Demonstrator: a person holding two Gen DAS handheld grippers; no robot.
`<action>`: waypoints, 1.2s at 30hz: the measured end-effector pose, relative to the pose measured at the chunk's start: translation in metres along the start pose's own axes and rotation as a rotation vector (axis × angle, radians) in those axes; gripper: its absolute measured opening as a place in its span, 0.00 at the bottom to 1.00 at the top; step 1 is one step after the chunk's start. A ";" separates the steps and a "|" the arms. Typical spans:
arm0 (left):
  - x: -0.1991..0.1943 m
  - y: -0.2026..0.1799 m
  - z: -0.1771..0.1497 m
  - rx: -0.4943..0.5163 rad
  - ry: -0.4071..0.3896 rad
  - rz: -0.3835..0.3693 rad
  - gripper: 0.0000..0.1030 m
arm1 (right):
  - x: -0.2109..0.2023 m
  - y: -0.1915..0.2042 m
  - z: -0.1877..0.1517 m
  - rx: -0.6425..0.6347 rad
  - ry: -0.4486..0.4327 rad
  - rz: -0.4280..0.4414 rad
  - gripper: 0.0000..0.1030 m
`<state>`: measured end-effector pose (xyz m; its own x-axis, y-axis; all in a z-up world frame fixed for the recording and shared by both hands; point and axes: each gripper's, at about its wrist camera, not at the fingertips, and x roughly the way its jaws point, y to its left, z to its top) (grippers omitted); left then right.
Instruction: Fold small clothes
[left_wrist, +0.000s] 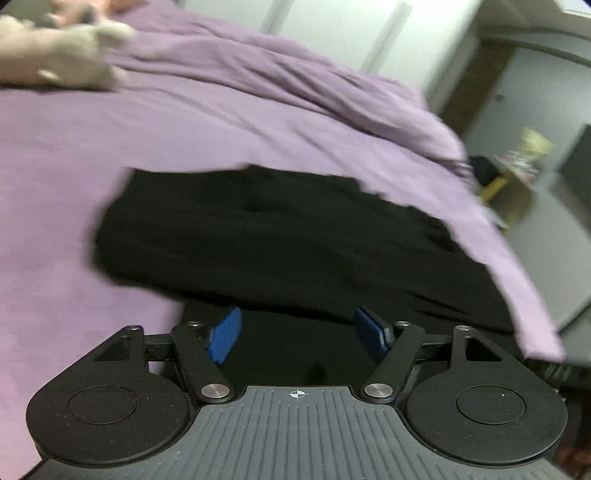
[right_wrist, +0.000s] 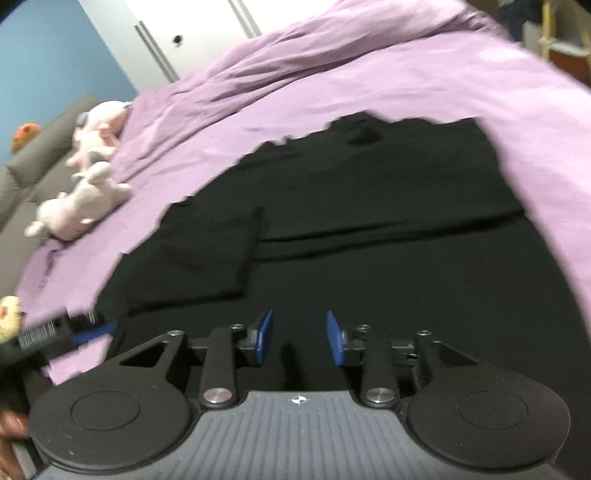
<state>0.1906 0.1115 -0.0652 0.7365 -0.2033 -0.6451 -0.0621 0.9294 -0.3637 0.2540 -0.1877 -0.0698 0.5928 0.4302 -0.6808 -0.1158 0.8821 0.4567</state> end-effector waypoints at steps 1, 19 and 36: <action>-0.002 0.007 -0.001 -0.006 0.002 0.030 0.73 | 0.011 0.004 0.005 0.012 0.008 0.018 0.37; -0.002 0.000 -0.020 0.048 0.006 0.021 0.73 | 0.023 0.078 0.066 -0.058 -0.161 0.206 0.04; 0.070 -0.041 0.015 -0.004 -0.007 -0.034 0.68 | -0.004 -0.034 0.062 -0.068 -0.169 -0.047 0.06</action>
<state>0.2548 0.0641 -0.0854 0.7427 -0.2323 -0.6280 -0.0399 0.9209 -0.3878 0.3050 -0.2308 -0.0472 0.7240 0.3551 -0.5914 -0.1351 0.9137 0.3832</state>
